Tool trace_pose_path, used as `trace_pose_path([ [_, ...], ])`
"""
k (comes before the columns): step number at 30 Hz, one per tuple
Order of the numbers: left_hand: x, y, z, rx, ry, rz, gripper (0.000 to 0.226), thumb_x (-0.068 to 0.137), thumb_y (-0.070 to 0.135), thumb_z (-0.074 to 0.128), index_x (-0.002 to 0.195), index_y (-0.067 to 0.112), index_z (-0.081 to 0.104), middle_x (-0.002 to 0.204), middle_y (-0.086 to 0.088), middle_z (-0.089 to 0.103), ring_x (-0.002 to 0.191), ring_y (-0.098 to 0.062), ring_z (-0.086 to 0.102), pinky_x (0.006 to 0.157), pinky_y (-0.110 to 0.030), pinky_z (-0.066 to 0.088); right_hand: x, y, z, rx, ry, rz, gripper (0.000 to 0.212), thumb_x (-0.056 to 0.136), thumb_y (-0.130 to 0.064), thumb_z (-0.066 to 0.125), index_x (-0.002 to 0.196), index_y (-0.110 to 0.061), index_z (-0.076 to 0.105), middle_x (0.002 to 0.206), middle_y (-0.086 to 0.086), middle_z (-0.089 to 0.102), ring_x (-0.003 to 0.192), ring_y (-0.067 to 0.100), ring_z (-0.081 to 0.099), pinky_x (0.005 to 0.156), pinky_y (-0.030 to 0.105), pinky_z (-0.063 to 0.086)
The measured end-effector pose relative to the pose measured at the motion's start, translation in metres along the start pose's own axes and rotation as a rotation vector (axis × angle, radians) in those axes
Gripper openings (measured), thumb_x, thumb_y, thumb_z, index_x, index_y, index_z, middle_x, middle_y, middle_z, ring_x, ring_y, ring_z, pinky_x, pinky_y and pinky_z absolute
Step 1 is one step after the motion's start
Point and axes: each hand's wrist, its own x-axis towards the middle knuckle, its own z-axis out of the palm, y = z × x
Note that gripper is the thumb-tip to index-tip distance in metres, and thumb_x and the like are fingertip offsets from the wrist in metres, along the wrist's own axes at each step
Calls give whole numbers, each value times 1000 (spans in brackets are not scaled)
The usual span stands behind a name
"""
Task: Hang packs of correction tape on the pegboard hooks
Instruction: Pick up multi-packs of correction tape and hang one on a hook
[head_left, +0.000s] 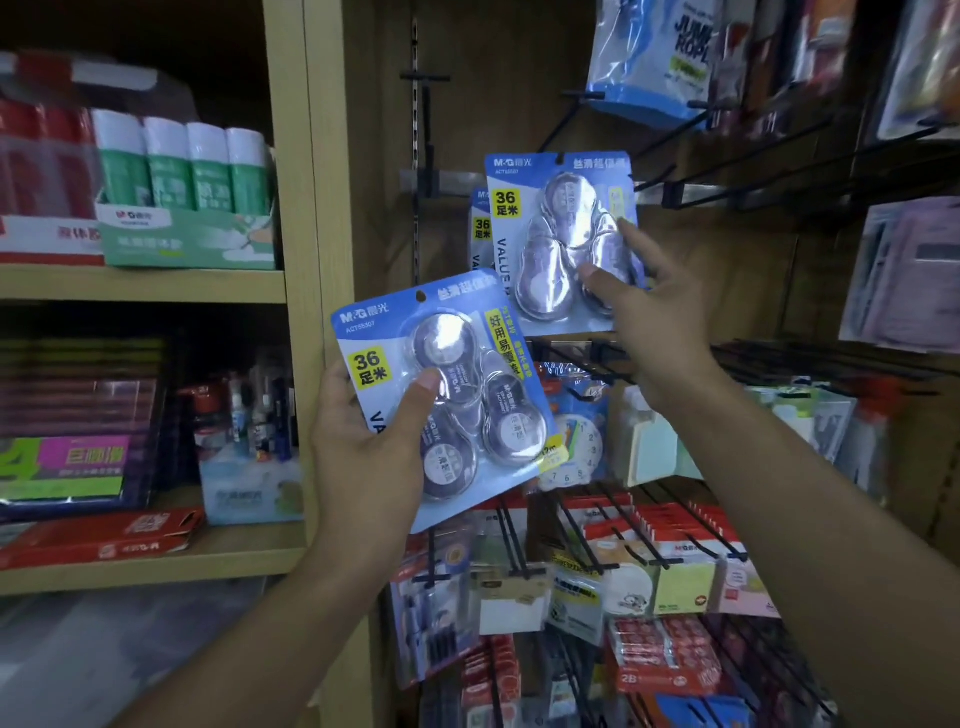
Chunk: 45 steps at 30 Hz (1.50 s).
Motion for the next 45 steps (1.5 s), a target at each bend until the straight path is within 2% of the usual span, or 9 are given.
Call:
trace_pose_path([
  [8, -1, 5, 3, -12, -33, -9, 23, 86, 14, 70, 104, 28, 62, 103, 3, 75, 96, -21, 72, 87, -50, 56, 31, 19, 4, -116, -74, 54, 59, 87, -15, 78, 140, -29, 58, 127, -4, 68, 100, 5, 68, 69, 9, 53],
  [12, 0, 8, 4, 9, -82, -32, 23, 85, 15, 71, 103, 27, 63, 102, 1, 76, 95, -23, 73, 88, -52, 55, 53, 39, 15, -304, -177, 29, 69, 92, -28, 74, 153, -32, 43, 126, -6, 62, 104, 8, 60, 83, 13, 50],
  [21, 6, 18, -6, 51, -131, -48, 27, 85, 15, 70, 110, 22, 62, 104, 2, 76, 96, -20, 73, 90, -49, 56, 76, 52, 33, -517, -217, 61, 77, 95, -31, 70, 159, -30, 28, 159, -2, 41, 143, 18, 42, 87, 6, 29],
  [27, 13, 23, 3, 39, -140, -49, 25, 86, 15, 70, 108, 22, 62, 101, 4, 76, 93, -17, 74, 89, -45, 57, 65, 36, 22, -484, -209, 103, 75, 92, -25, 73, 157, -23, 35, 150, 4, 47, 124, 7, 50, 81, 12, 38],
  [30, 16, 21, 14, 14, -132, -22, 25, 85, 15, 71, 108, 19, 62, 99, 3, 76, 89, -15, 74, 85, -41, 59, 47, 16, 10, -389, -219, 142, 56, 93, -34, 72, 145, -24, 53, 139, 2, 58, 122, 14, 58, 87, 25, 44],
  [35, 21, 17, 37, -53, -99, -6, 24, 85, 14, 71, 106, 19, 61, 94, 6, 76, 83, -9, 73, 80, -32, 59, -17, -22, -10, 6, -197, 128, 24, 97, -36, 64, 120, -28, 66, 104, -5, 72, 74, 6, 70, 71, 25, 57],
  [39, 29, 13, 53, -106, -69, -24, 25, 84, 16, 73, 106, 19, 61, 99, 1, 76, 89, -15, 73, 87, -42, 58, -58, -26, -16, -34, -268, -1, 61, 79, -37, 77, 136, -31, 57, 105, -8, 72, 85, 1, 71, 72, 16, 52],
  [43, 28, 3, 63, -119, -56, -20, 25, 81, 18, 75, 103, 22, 62, 99, 1, 76, 91, -16, 74, 85, -43, 59, -69, -17, -24, -68, -329, -35, 86, 76, -6, 85, 148, -30, 45, 119, -18, 66, 102, 4, 72, 81, 23, 60],
  [45, 27, -1, 66, -129, -53, -16, 29, 81, 18, 75, 106, 19, 62, 100, 1, 76, 90, -15, 73, 83, -40, 59, -67, -12, -25, -110, -349, -38, 88, 75, -6, 87, 150, -30, 45, 122, -22, 68, 109, 5, 70, 88, 29, 61],
])
